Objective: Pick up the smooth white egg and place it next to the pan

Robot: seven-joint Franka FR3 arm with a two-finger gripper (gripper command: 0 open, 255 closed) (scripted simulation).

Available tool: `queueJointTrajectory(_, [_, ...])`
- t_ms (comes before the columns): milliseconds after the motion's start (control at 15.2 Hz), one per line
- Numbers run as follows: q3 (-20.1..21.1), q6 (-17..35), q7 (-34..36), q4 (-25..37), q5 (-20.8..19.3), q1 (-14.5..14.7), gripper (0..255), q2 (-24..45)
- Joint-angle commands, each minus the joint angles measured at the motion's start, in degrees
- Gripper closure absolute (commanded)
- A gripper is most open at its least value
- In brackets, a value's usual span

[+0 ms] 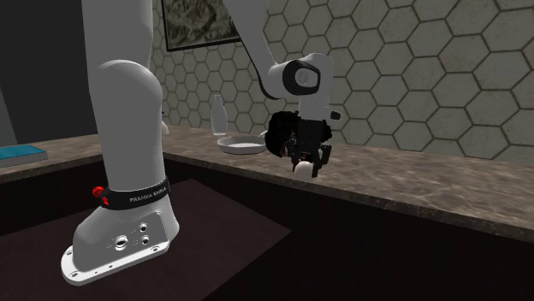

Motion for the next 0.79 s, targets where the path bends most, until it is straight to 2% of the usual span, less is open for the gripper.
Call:
queueJointTrajectory(0, [0.0,0.0,0.0,0.0,0.0,0.0,255,0.0])
queueJointTrajectory(396, [0.0,0.0,0.0,0.0,0.0,0.0,255,0.0])
queueJointTrajectory(726, [-0.1,-4.0,0.6,0.7,-1.0,0.1,255,-3.4])
